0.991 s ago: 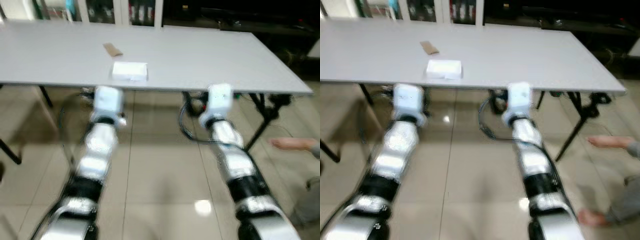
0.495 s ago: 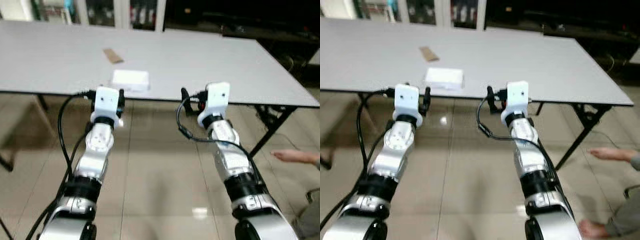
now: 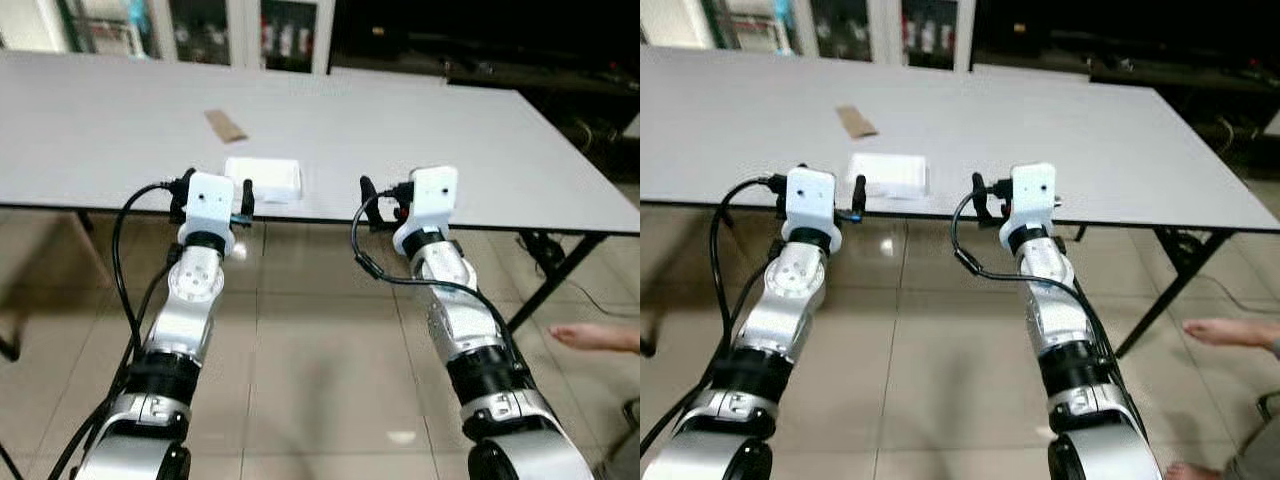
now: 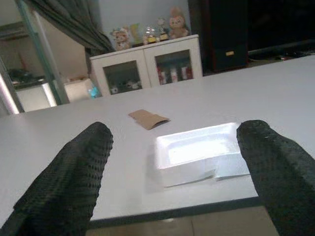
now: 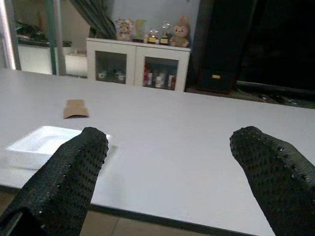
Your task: Picking trash to rubbish bin
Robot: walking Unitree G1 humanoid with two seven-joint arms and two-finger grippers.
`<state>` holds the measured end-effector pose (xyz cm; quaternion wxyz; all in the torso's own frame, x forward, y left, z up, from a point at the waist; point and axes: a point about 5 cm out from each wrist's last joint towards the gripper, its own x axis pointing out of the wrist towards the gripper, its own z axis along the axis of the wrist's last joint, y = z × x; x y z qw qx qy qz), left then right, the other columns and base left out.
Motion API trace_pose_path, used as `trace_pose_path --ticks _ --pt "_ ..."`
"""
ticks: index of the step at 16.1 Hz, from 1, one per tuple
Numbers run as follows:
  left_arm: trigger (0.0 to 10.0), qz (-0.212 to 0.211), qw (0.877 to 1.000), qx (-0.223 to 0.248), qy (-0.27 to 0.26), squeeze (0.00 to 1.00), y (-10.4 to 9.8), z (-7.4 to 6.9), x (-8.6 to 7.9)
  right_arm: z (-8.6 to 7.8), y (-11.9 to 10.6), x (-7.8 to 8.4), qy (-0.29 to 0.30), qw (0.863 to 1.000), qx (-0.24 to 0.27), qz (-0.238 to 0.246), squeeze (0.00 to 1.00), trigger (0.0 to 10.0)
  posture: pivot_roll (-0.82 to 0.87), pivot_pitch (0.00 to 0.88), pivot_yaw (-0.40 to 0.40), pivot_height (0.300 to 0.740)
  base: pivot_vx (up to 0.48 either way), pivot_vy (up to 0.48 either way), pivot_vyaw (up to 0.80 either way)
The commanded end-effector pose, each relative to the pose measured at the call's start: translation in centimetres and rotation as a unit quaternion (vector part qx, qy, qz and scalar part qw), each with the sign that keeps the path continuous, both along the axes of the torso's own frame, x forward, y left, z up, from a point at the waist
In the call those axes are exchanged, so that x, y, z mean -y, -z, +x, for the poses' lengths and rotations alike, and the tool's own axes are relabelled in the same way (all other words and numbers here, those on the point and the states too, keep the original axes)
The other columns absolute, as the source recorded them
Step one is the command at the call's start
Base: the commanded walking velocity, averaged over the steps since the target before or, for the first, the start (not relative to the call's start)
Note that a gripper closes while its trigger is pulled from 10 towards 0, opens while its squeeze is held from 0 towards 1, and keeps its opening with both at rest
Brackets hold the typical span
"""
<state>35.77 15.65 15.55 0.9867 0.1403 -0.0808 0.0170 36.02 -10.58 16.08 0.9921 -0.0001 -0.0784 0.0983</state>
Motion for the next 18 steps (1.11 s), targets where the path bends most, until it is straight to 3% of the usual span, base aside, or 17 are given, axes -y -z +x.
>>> trace_pose_path --ticks 1,5,6,7,8,11,12,13,14,15,18 --pt "10.0 0.005 1.0 0.005 0.013 1.0 -0.47 0.19 1.16 0.09 -0.16 1.31 0.018 1.0 0.001 0.005 0.0 10.0 0.01 0.0 -0.078 0.74 0.274 0.0 0.0" --pt "10.0 0.005 1.0 0.001 0.012 1.0 -0.39 0.2 1.1 0.1 -0.21 1.18 0.015 1.0 0.001 0.006 0.0 10.0 0.01 0.0 -0.078 0.74 0.273 0.0 0.0" --pt "10.0 0.007 1.0 -0.001 0.008 0.8 -0.39 0.22 1.05 0.12 -0.23 1.17 0.014 1.0 0.0 0.006 0.0 10.0 0.01 0.0 -0.078 0.74 0.244 0.0 0.0" --pt "10.0 0.009 1.0 -0.002 0.009 0.17 -0.36 0.24 1.07 0.08 -0.19 1.12 0.012 1.0 0.0 0.006 0.0 10.0 0.01 0.0 -0.078 0.74 0.0 0.0 0.0" --pt "10.0 0.011 1.0 -0.005 0.009 0.0 -0.27 0.24 1.05 0.04 -0.11 1.06 0.01 1.0 -0.001 0.005 0.0 10.0 0.01 0.0 -0.079 0.74 0.0 0.0 0.0" --pt "10.0 0.012 1.0 -0.007 0.003 0.0 -0.19 0.27 0.9 0.04 -0.11 1.04 0.009 1.0 -0.002 0.006 0.0 10.0 0.01 0.0 -0.081 0.74 0.0 0.0 0.0" --pt "10.0 0.009 1.0 -0.007 0.003 0.07 -0.22 0.27 0.82 0.05 -0.11 1.02 0.008 1.0 -0.002 0.005 0.0 10.0 0.01 0.0 -0.081 0.74 0.0 0.0 0.0" --pt "10.0 0.006 1.0 -0.007 -0.001 1.0 -0.23 0.28 0.74 0.07 -0.12 1.01 0.007 1.0 -0.003 0.005 0.0 10.0 0.01 0.0 -0.082 0.74 0.266 0.0 0.0" --pt "10.0 0.006 1.0 -0.009 -0.003 0.86 -0.22 0.29 0.7 0.09 -0.13 1.02 0.006 1.0 -0.003 0.005 0.0 10.0 0.01 0.0 -0.082 0.74 0.266 0.0 0.0" --pt "10.0 0.009 1.0 -0.01 -0.005 0.0 -0.2 0.3 0.65 0.09 -0.13 0.99 0.006 1.0 -0.003 0.004 0.0 10.0 0.01 0.0 -0.081 0.74 0.266 0.0 0.0" --pt "10.0 0.006 1.0 -0.007 -0.008 0.0 -0.31 0.27 0.54 0.01 0.02 0.9 0.004 1.0 -0.006 0.002 0.0 10.0 0.01 0.0 -0.082 0.74 0.367 0.0 0.0"
